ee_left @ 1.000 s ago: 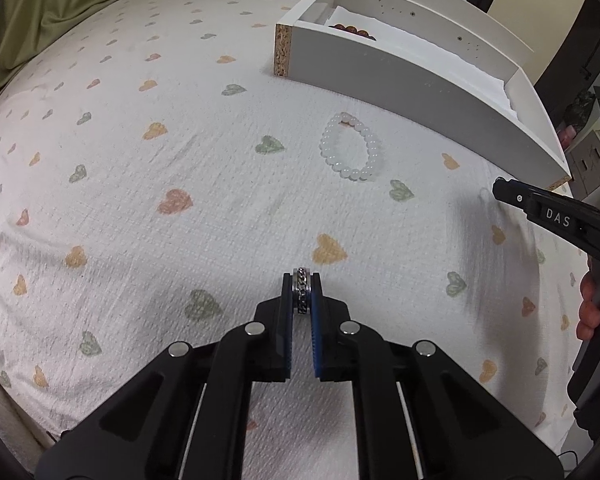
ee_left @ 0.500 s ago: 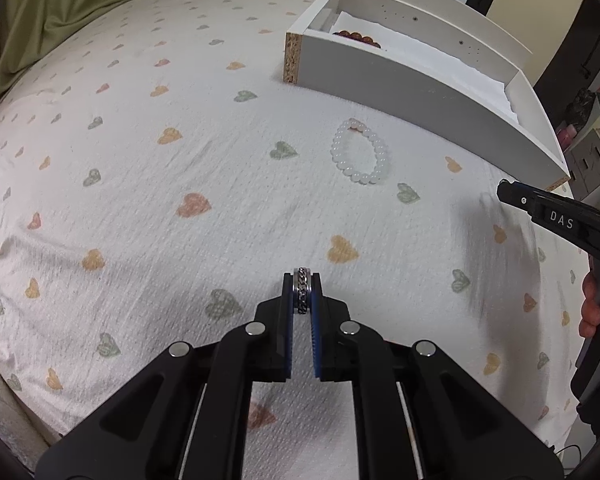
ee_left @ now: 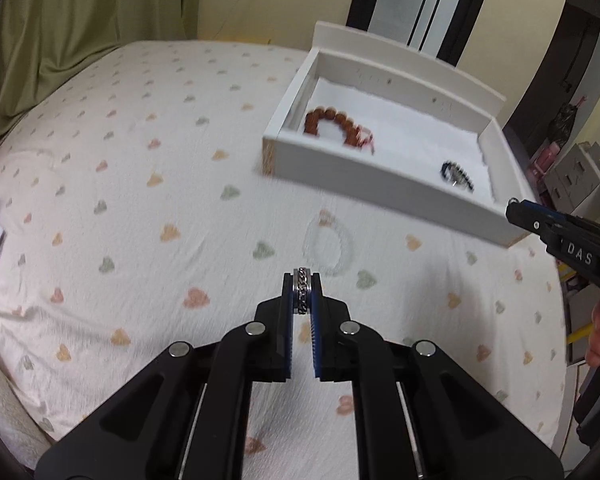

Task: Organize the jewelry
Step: 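Carry both silver rings with both tools over the white tray, then open both tools to drop the rings into the tray, then move the left tool to the white bead bracelet while the right tool approaches the earring card, then grasp the white bead bracelet with the left tool while the right tool grasps the earring card, then open both tools and release the bracelet and earring card onto the sheet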

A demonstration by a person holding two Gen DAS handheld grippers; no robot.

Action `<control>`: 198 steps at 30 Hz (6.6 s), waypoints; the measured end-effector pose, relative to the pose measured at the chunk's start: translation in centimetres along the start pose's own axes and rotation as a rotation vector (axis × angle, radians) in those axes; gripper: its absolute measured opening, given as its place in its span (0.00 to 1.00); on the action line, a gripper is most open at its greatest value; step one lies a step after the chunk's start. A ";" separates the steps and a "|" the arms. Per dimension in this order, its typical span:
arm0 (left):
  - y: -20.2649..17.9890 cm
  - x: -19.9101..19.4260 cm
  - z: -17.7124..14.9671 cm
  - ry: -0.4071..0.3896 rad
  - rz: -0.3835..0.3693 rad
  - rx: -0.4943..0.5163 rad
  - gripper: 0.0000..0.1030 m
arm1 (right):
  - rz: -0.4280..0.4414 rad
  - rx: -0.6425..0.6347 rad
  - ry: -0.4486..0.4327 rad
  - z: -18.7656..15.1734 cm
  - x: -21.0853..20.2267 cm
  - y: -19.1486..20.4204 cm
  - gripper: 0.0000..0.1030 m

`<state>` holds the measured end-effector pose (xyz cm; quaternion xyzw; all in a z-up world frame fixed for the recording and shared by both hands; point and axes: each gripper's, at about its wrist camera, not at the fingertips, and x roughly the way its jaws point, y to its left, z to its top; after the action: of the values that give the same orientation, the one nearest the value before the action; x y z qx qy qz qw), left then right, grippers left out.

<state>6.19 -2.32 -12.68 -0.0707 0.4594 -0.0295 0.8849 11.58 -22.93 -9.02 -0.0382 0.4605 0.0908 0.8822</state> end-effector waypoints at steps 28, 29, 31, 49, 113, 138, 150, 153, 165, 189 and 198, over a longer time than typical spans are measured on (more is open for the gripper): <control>-9.0 10.4 18.0 -0.085 -0.038 0.188 0.07 | -0.024 0.072 -0.033 9.5 6.9 -8.7 0.20; -9.1 10.9 18.1 -0.081 -0.032 0.193 0.07 | -0.027 0.078 -0.029 9.3 7.5 -9.1 0.20; -9.1 12.1 18.2 -0.064 -0.031 0.198 0.07 | -0.032 0.089 -0.024 9.0 8.2 -9.7 0.20; -8.0 14.3 17.9 -0.005 0.054 0.222 0.81 | -0.054 0.138 -0.058 8.3 8.6 -10.8 0.39; -2.5 13.1 -1.2 0.225 -0.014 0.316 0.81 | 0.034 0.318 0.376 -22.0 -0.3 8.1 0.41; -3.5 14.4 1.5 0.228 -0.003 0.352 0.58 | 0.020 0.326 0.371 -23.5 -0.6 8.5 0.26; -5.0 13.9 1.3 0.216 -0.052 0.410 0.13 | 0.040 0.320 0.379 -23.7 -0.5 8.6 0.22; -4.7 13.6 0.8 0.215 -0.049 0.412 0.13 | 0.041 0.307 0.380 -23.7 -0.7 8.6 0.19; -4.0 12.1 0.9 0.189 -0.026 0.411 0.06 | 0.073 0.302 0.393 -23.8 -1.0 8.0 0.01; -2.1 13.2 0.8 0.233 -0.065 0.309 0.06 | 0.086 0.321 0.387 -23.4 -0.6 7.5 0.02; -1.9 13.2 0.9 0.241 -0.083 0.309 0.09 | 0.082 0.311 0.375 -23.2 -1.0 7.5 0.24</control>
<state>14.53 -5.70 -22.57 0.0511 0.5486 -0.1442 0.8220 -9.14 -19.20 -21.39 0.1003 0.6258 0.0458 0.7722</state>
